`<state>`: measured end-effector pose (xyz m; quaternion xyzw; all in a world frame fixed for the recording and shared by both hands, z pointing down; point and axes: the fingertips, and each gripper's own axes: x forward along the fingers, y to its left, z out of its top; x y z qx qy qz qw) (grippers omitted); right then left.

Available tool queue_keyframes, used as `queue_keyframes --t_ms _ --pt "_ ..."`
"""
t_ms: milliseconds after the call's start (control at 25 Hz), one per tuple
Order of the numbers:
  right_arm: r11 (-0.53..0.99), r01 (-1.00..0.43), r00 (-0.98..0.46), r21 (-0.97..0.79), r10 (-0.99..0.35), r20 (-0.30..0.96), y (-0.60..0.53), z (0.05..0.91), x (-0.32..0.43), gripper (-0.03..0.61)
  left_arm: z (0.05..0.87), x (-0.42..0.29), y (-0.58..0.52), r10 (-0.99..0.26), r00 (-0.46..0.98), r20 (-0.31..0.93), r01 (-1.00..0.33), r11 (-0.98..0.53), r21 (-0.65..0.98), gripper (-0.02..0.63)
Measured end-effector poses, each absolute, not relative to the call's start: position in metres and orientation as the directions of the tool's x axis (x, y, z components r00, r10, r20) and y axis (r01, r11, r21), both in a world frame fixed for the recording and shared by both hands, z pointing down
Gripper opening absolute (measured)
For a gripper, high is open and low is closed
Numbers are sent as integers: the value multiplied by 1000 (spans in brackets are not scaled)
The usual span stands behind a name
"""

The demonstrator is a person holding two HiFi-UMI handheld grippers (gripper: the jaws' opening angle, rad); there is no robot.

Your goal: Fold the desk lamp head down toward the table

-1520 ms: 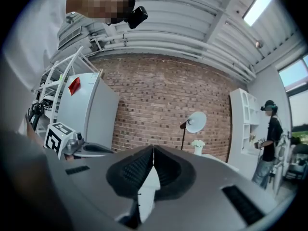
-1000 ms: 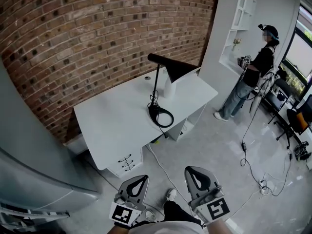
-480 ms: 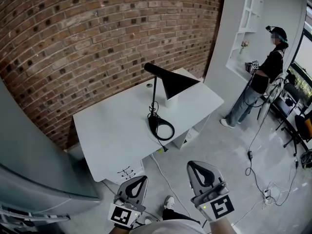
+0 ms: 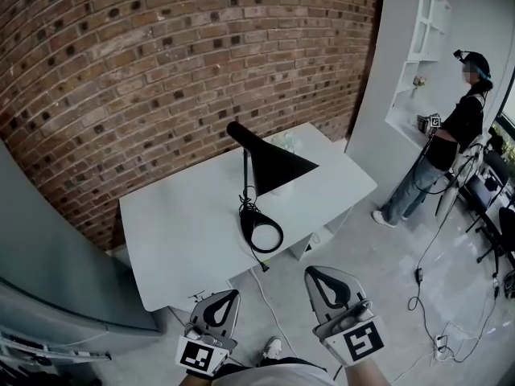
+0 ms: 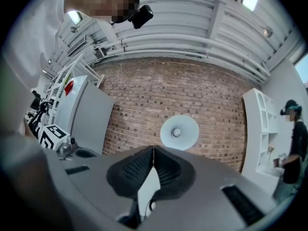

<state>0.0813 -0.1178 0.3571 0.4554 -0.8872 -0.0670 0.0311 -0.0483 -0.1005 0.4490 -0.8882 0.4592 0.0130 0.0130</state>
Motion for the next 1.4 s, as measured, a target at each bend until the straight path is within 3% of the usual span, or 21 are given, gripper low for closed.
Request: queue_keyframes --t_ms 440,1040,1120,1400 --pt "612 -780 -617 128 -787 0 -160 366 90 18 445 -31 -135 -829 558 -33 -830 -557 -16 8" --pt "446 -860 -470 249 -882 -43 -217 319 102 23 431 -16 -189 -761 642 -96 -764 -645 8 8" --pt "439 -859 -467 264 -883 -49 -222 314 98 91 430 -19 -193 -761 642 -99 -764 -646 11 8" --pt "402 -855 -448 327 -891 -78 -237 296 94 130 425 -31 -204 -766 632 -120 -770 -637 9 8"
